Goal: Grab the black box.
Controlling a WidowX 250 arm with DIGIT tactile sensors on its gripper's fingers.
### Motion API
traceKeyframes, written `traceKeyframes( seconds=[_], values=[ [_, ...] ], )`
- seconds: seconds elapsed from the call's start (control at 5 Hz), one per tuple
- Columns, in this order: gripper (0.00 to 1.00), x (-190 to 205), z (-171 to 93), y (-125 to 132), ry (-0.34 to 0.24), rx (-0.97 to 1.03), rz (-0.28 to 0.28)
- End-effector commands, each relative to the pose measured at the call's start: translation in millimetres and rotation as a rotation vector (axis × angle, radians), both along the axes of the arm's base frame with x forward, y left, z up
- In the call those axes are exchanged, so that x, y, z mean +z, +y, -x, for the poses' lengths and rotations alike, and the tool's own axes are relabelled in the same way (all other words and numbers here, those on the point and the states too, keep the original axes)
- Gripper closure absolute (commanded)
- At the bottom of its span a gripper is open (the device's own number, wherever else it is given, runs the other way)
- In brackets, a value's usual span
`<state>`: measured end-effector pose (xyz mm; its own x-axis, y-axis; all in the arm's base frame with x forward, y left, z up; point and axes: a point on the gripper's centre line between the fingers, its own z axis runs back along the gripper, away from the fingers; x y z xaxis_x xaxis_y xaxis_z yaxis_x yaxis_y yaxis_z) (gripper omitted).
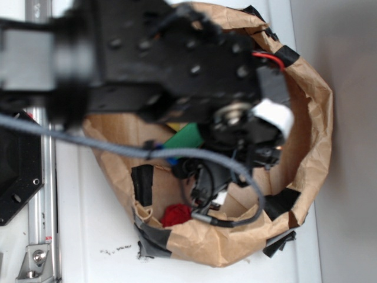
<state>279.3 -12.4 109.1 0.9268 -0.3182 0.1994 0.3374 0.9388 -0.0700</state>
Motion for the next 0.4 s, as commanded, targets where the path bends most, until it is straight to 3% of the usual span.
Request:
traceKeyframes(
  seconds=[0.0,0.2],
  values=[
    [1.0,43.2,-7.3,6.0,0.02,0.36,-0.022],
    [1.0,45.2,-12.5,17.2,0.012,0.421,-0.03]
  ],
)
